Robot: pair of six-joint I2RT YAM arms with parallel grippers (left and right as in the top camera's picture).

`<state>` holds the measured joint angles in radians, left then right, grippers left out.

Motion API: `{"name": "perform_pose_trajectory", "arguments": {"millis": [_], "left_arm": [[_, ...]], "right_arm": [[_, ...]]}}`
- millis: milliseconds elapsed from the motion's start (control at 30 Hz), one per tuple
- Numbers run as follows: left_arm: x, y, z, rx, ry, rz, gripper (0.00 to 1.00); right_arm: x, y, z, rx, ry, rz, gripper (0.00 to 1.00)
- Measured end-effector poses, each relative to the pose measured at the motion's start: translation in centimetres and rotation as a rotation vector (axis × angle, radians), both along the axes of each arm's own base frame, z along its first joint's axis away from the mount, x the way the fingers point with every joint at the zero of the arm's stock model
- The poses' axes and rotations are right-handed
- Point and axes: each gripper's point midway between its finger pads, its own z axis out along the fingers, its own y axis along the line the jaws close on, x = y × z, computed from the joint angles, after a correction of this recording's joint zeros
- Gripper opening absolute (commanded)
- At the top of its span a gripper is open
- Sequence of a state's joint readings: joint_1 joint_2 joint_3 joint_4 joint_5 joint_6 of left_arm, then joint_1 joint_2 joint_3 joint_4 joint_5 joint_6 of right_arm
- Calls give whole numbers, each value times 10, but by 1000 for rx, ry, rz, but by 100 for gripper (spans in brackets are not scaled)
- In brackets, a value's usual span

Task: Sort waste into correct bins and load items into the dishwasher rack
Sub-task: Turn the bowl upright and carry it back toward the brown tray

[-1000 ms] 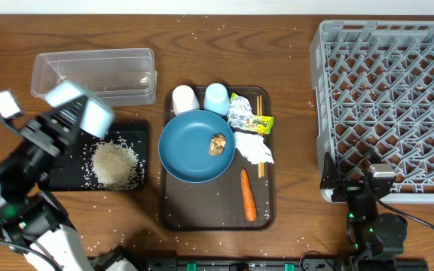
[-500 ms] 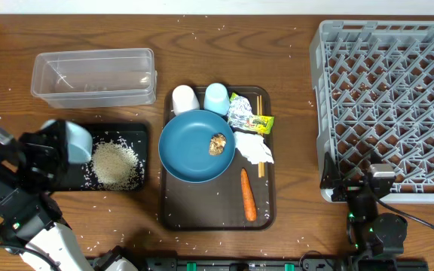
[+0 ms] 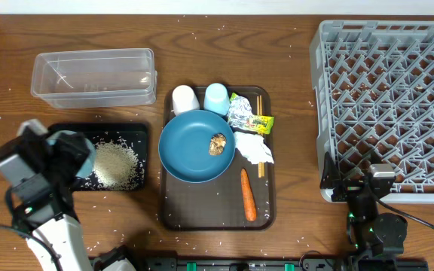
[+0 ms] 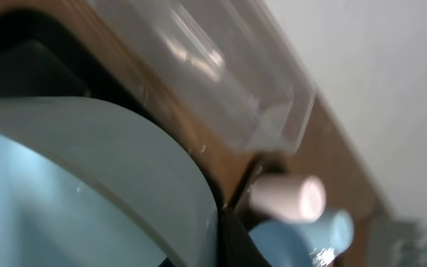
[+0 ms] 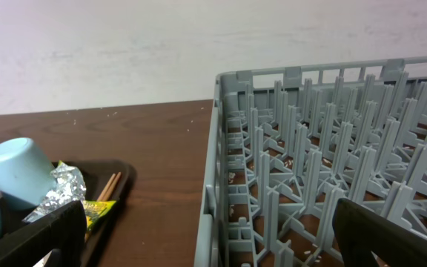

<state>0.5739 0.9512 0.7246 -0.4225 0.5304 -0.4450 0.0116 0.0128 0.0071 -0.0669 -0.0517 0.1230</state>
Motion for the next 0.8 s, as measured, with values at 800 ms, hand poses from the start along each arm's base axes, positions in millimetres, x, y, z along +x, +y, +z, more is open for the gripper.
{"name": "perform_pose_trajectory", "arguments": {"millis": [800], "left_arm": [[-98, -92, -32, 65, 348, -204, 6]], "right_arm": [[0, 0, 0, 0, 0, 0, 99]]}}
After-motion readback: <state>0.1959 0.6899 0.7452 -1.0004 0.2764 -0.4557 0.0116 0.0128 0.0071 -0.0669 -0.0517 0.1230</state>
